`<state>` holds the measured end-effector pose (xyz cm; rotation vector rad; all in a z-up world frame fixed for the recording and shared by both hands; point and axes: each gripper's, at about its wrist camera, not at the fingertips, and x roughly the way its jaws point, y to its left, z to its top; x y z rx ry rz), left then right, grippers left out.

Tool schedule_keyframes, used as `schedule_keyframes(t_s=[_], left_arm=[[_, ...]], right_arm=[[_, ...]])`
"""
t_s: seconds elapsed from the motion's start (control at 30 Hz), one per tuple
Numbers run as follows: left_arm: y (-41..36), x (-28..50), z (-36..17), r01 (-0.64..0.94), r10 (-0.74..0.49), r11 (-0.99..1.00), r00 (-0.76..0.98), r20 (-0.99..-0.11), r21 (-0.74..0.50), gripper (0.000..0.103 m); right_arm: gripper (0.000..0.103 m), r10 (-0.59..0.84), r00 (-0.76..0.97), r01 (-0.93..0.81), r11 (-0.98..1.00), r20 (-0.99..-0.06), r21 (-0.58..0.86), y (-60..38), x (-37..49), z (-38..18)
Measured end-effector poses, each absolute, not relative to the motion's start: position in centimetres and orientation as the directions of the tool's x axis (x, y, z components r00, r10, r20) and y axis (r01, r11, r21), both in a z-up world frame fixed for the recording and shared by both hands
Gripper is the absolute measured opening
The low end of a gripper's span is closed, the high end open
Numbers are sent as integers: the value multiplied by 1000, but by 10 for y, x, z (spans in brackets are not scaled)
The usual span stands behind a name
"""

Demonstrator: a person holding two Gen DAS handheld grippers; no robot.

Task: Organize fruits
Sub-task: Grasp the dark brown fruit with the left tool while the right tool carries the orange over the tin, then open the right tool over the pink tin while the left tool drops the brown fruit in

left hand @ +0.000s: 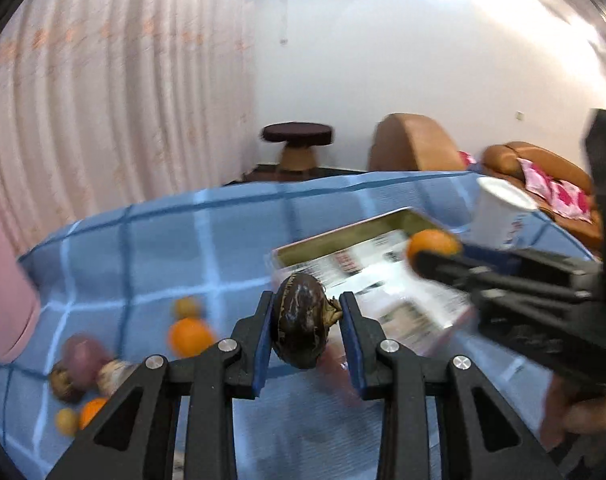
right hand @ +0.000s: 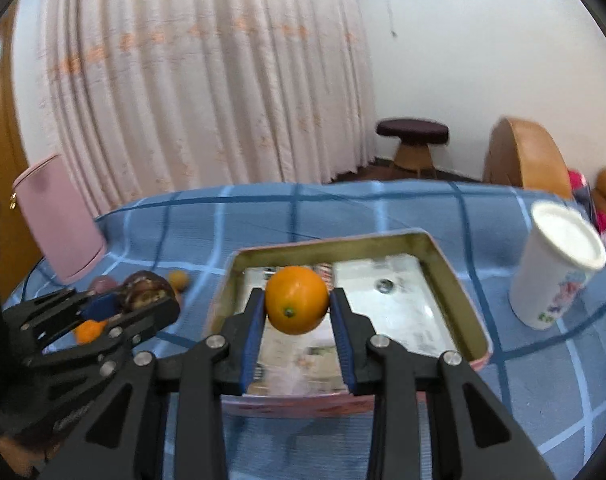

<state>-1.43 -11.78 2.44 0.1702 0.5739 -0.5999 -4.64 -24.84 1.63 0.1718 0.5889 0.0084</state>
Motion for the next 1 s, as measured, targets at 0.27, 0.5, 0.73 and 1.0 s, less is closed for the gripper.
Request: schedule_keyframes(t_s=[0.27,0.5,0.73,1.0], left_arm=[[-166,1,13,593,-483,805,627,-612,-27,33],[-170,7,1,582,-449,813,624,-640,-3,33],[-172,9,-10,565,-394,824,626,-673,44,38],[-143,-5,12,526,-409,850,706,-579,41,72]], right_arm=[[36,101,780,110,949,-617,295,-298,-33,-3],[36,121,763,122,938,-635,325,-308,-29,-10],[72,145,772,110,929,-619,354,-308,-30,-9],[73,106,854,93,932,-509,350,-308,-48,10]])
